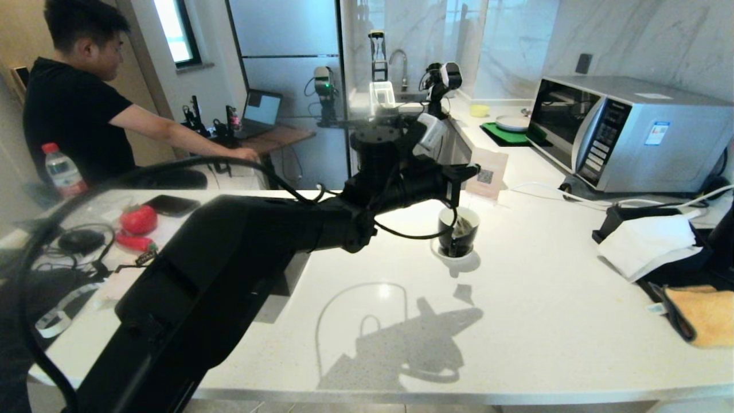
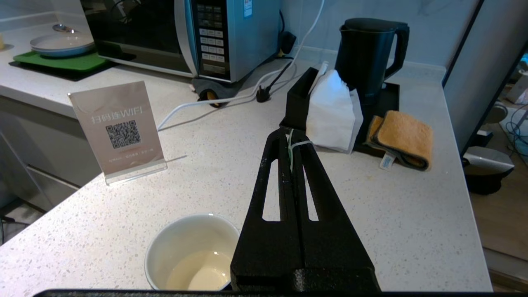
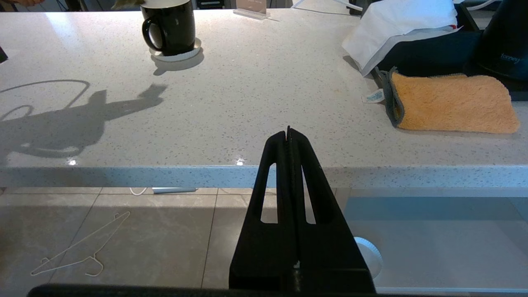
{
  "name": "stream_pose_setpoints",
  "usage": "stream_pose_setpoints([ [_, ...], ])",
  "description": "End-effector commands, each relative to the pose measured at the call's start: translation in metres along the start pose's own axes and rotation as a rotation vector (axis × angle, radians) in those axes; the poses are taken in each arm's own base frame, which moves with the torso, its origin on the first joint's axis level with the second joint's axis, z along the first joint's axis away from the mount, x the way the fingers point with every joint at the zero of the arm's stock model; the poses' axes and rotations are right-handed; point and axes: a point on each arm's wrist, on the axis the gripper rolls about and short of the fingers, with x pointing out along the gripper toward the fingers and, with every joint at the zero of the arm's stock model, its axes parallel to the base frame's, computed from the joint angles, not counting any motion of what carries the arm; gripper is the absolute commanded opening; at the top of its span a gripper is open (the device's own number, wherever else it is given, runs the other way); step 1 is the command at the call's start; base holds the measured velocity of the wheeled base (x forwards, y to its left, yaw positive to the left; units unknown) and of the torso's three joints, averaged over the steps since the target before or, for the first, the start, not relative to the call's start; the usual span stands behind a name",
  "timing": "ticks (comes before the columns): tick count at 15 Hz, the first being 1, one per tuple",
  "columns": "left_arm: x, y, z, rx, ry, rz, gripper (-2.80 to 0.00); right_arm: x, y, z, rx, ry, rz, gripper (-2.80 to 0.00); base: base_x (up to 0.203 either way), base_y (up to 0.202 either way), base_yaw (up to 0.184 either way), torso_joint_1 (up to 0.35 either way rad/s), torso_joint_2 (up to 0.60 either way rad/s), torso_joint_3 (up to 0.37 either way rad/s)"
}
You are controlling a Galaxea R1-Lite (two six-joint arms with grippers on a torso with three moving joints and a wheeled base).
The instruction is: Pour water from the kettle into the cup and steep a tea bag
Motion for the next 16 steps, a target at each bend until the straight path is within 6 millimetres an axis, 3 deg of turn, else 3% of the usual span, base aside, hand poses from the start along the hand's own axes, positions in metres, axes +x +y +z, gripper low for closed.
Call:
stream_pose_setpoints([
  [1,0.001,0.003,-0.009,-0.006,0.010,0.001,-2.80,0.000,0.000,0.000,0.000,0.001,0.000,-2.80,0.000,0.000,0.000,0.000,0.00,0.000],
  [16,0.006,0.009,-0.036,0.004,-0.007,-0.001,-2.80,0.000,0.000,0.000,0.000,0.000,0.000,-2.80,0.000,0.000,0.000,0.000,0.00,0.000],
])
